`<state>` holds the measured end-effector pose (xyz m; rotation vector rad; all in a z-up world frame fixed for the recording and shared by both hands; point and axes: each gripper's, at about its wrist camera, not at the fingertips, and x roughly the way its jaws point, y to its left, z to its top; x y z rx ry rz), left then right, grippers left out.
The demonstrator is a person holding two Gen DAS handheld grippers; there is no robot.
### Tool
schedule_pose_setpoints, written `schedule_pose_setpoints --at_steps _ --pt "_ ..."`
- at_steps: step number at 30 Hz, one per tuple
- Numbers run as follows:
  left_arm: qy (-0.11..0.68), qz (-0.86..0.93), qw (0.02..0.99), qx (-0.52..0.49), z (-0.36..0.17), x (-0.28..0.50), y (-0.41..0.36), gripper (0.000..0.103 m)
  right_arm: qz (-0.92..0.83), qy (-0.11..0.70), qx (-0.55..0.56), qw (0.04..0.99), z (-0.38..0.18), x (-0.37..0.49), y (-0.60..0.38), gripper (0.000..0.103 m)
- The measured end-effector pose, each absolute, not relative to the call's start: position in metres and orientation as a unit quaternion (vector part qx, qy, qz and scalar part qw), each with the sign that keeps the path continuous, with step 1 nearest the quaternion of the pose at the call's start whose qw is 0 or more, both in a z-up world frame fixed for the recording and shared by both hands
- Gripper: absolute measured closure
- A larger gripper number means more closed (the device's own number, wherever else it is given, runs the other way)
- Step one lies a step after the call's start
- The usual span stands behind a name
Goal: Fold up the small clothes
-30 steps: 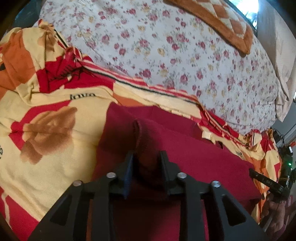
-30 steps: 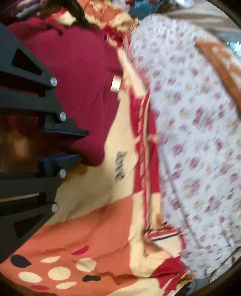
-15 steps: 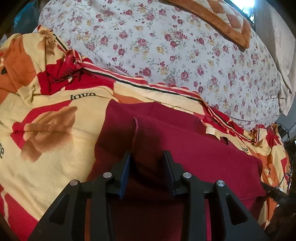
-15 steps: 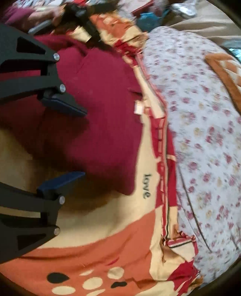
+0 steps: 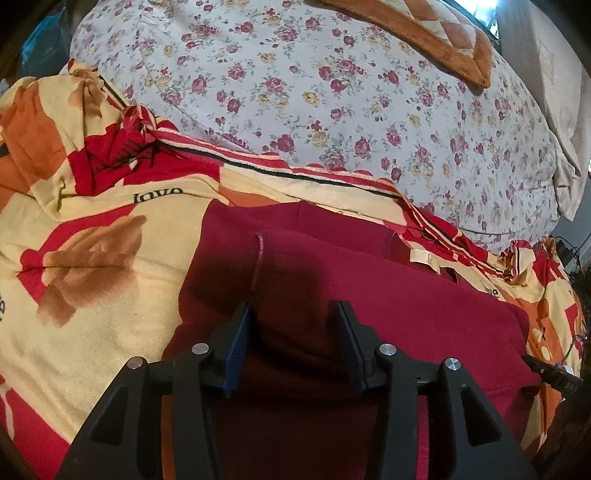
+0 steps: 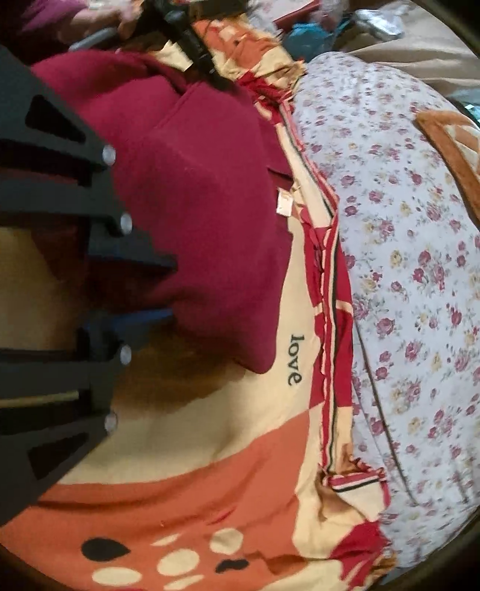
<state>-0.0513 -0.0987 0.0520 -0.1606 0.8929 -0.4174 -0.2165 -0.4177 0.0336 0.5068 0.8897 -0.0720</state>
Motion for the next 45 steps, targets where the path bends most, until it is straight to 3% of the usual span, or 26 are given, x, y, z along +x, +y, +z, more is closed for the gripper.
schedule_pose_setpoints --at_steps 2,7,21,28,33,45 --pt "0.427 -0.202 0.878 -0.076 0.052 -0.051 -0.099 0.074 -0.044 0.43 0.252 0.866 0.031 -0.217 -0.423 0.048" --pt "0.424 -0.203 0.88 -0.064 0.051 -0.052 -0.103 0.07 -0.054 0.425 0.249 0.869 0.036 -0.219 -0.431 0.045" --pt "0.404 -0.211 0.881 -0.127 0.076 -0.087 -0.077 0.07 -0.004 0.43 0.254 0.867 0.038 -0.218 -0.414 0.033" --pt "0.418 -0.212 0.873 -0.137 0.08 -0.124 -0.065 0.07 0.0 0.449 0.246 0.859 0.036 -0.226 -0.401 0.032" --pt "0.433 -0.216 0.869 -0.109 0.078 -0.15 -0.065 0.07 0.009 0.459 0.238 0.856 0.041 -0.236 -0.391 0.023" --pt "0.439 -0.209 0.865 -0.12 0.076 -0.18 -0.042 0.07 0.011 0.456 0.243 0.856 0.033 -0.255 -0.373 0.023"
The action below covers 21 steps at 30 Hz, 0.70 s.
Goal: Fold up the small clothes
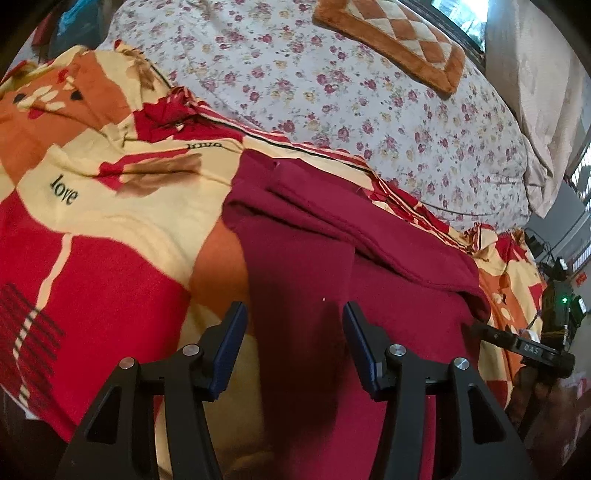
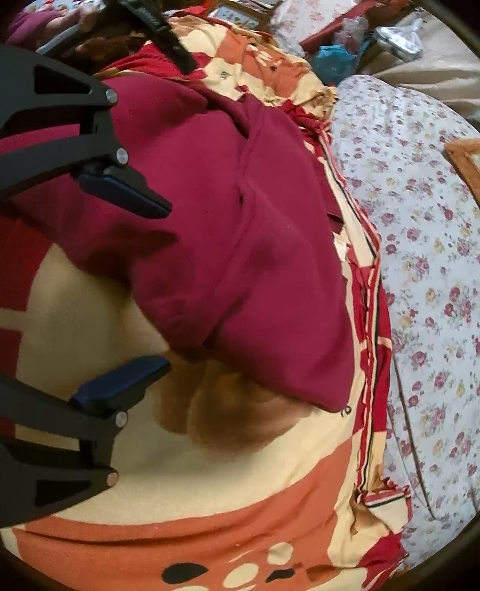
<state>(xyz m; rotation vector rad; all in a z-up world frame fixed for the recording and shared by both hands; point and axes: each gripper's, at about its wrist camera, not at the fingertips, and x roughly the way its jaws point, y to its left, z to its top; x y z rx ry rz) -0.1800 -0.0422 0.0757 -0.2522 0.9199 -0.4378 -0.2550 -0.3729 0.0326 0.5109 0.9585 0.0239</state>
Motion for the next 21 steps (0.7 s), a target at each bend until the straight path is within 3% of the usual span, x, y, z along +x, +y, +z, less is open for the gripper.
schedule_pose_setpoints --at_steps 2,4,5,6,7,16,19,21 --pt "0.443 -0.209 0.862 -0.129 0.074 -0.18 -0.039 0.07 0.003 0.445 0.249 0.86 0.032 -0.25 -0.372 0.024" --pt "0.446 -0.207 0.861 -0.128 0.073 -0.18 -0.037 0.07 -0.004 0.441 0.238 0.865 0.033 -0.245 -0.367 0.038" --pt "0.445 -0.205 0.863 -0.126 0.073 -0.181 -0.037 0.07 -0.006 0.436 0.222 0.872 0.035 -0.243 -0.362 0.053" --pt "0.444 -0.204 0.863 -0.125 0.073 -0.181 -0.036 0.07 -0.014 0.432 0.199 0.879 0.037 -0.242 -0.358 0.078" --pt "0.444 -0.203 0.864 -0.124 0.074 -0.182 -0.035 0.07 -0.019 0.429 0.182 0.884 0.039 -0.242 -0.356 0.092" --pt "0.457 -0.209 0.857 -0.112 0.077 -0.193 -0.029 0.07 -0.028 0.438 0.197 0.877 0.041 -0.251 -0.381 0.09" --pt "0.466 -0.22 0.851 -0.098 0.08 -0.201 -0.032 0.07 -0.026 0.439 0.213 0.872 0.047 -0.259 -0.378 0.071" --pt "0.471 -0.224 0.849 -0.086 0.083 -0.207 -0.033 0.07 0.004 0.435 0.254 0.864 0.052 -0.271 -0.379 0.051"
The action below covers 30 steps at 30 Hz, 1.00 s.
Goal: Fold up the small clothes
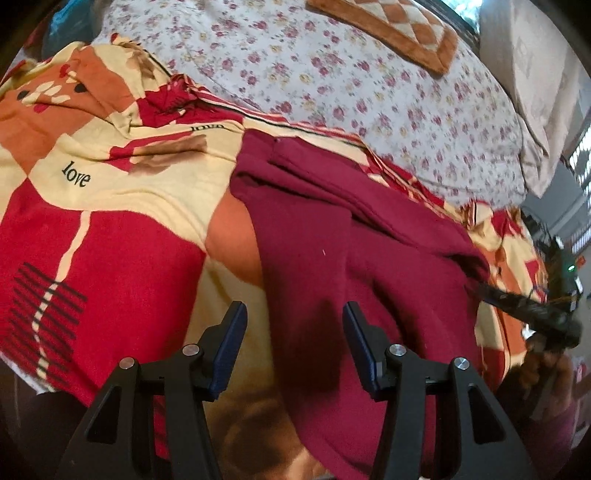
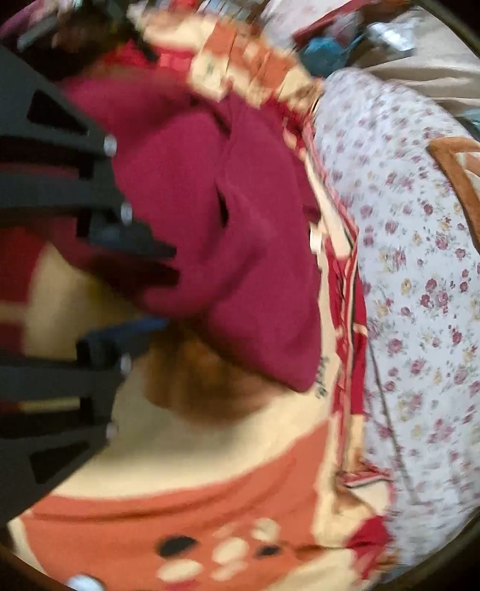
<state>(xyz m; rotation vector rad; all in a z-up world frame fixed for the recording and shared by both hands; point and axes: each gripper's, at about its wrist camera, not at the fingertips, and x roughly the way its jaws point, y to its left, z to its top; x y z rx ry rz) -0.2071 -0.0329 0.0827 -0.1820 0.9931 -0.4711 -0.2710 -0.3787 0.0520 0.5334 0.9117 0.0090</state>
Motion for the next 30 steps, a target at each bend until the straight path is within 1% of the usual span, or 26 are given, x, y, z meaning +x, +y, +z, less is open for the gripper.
schedule_pose_setpoints --at_steps 1,3,7,9,12,21,30 --pt "0.473 -0.227 0.847 -0.083 0.084 -0.211 -0.033 0.07 0.031 0.431 0.278 0.858 0.055 -0.28 -0.377 0.05" --pt "0.48 -0.234 0.842 -0.078 0.085 -0.22 -0.034 0.07 0.07 0.437 0.288 0.849 0.057 -0.293 -0.369 0.048" --pt "0.502 -0.238 0.828 -0.081 0.08 -0.237 -0.035 0.07 0.144 0.474 0.243 0.834 0.056 -0.322 -0.333 0.043" --pt "0.512 -0.239 0.821 -0.08 0.077 -0.246 -0.036 0.07 0.175 0.489 0.219 0.826 0.054 -0.336 -0.314 0.038" --pt "0.527 -0.243 0.811 -0.076 0.07 -0.263 -0.041 0.07 0.213 0.498 0.204 0.816 0.046 -0.359 -0.288 0.033" --pt "0.542 -0.235 0.805 -0.056 0.057 -0.283 -0.052 0.07 0.208 0.524 0.228 0.794 0.017 -0.372 -0.276 0.032" --pt "0.546 -0.231 0.803 -0.052 0.054 -0.284 -0.053 0.07 0.208 0.526 0.224 0.794 0.016 -0.374 -0.272 0.031"
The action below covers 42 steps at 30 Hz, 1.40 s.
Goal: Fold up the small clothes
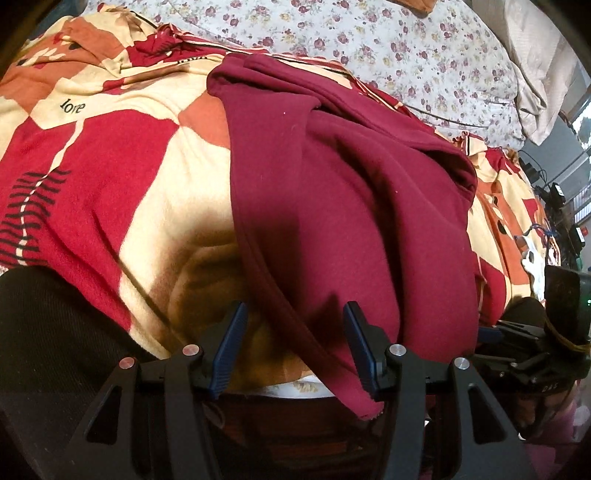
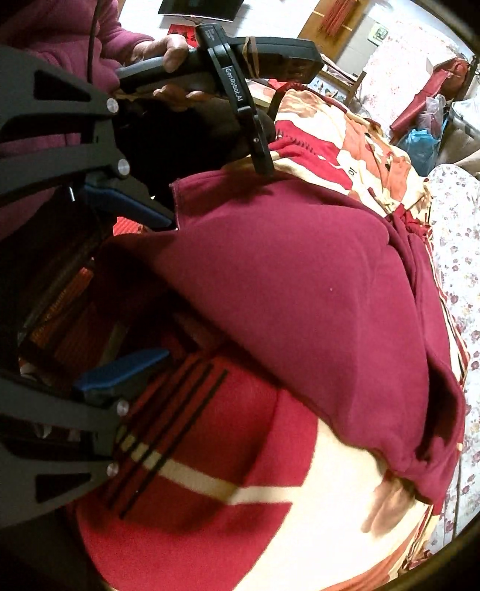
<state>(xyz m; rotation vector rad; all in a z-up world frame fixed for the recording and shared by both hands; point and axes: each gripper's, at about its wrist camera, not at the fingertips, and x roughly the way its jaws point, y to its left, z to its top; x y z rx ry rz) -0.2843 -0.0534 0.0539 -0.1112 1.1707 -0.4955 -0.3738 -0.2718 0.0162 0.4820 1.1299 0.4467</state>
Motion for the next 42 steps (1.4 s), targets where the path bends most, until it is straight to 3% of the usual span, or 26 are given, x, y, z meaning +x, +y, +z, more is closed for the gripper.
schedule_pose_setpoints --at_steps 19,20,22,26,31,40,41,42 --pt "0.599 -0.25 0.759 -0.059 0.027 -0.288 -0.071 0.071 0.217 0.535 0.236 0.782 0.004 -0.365 -0.268 0.03" --pt "0.598 -0.253 0.759 -0.059 0.027 -0.288 -0.072 0.074 0.217 0.535 0.237 0.781 0.004 -0.365 -0.268 0.03" --pt "0.596 -0.256 0.758 -0.065 0.029 -0.288 -0.069 0.103 0.218 0.537 0.238 0.78 0.004 -0.365 -0.268 0.03" --pt "0.58 -0.288 0.754 -0.111 0.048 -0.287 -0.049 0.103 0.223 0.537 0.235 0.779 0.007 -0.367 -0.266 0.03" --pt "0.542 -0.291 0.783 -0.093 0.089 -0.291 -0.023 0.103 0.246 0.527 0.237 0.779 0.01 -0.373 -0.262 0.03" --pt "0.534 -0.288 0.791 -0.082 0.099 -0.301 -0.021 0.103 0.308 0.504 0.288 0.754 0.004 -0.365 -0.24 0.03" --pt "0.53 -0.289 0.793 -0.076 0.101 -0.303 -0.019 0.103 0.313 0.501 0.289 0.753 0.004 -0.363 -0.236 0.032" --pt "0.526 -0.29 0.797 -0.07 0.104 -0.304 -0.019 0.103 0.313 0.501 0.285 0.755 0.003 -0.36 -0.232 0.05"
